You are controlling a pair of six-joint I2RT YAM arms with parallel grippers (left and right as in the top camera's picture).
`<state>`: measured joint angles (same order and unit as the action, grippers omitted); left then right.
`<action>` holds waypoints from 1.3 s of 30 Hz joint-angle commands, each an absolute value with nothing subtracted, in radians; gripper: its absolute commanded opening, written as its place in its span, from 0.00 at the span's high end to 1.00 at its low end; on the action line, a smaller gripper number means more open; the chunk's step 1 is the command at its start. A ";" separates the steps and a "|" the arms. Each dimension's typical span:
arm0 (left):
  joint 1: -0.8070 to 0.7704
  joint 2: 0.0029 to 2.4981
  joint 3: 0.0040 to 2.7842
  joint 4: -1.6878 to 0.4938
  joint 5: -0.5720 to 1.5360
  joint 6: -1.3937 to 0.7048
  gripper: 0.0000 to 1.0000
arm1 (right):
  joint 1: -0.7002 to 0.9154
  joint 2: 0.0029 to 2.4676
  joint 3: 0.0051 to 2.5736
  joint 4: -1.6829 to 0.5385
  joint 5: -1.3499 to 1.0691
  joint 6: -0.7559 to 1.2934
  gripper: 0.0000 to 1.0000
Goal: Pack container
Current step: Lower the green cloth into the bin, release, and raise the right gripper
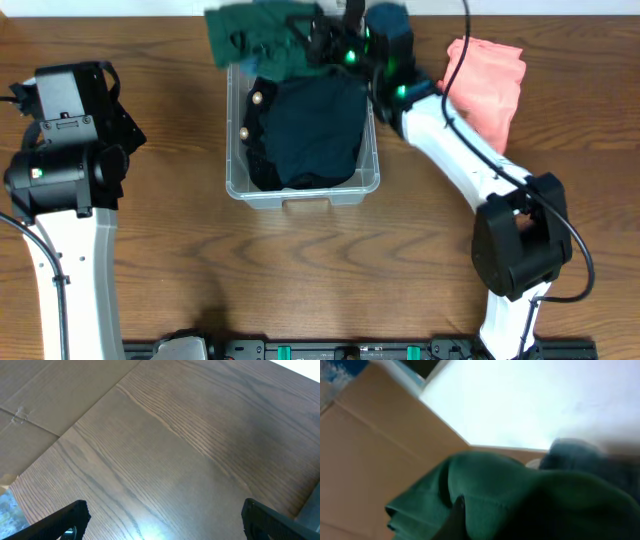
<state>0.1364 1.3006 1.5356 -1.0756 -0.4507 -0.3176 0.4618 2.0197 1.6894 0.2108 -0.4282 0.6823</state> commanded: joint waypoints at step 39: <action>0.141 1.302 1.541 -1.080 -0.456 -0.324 0.02 | 0.635 2.038 1.950 -0.624 -0.310 0.047 0.34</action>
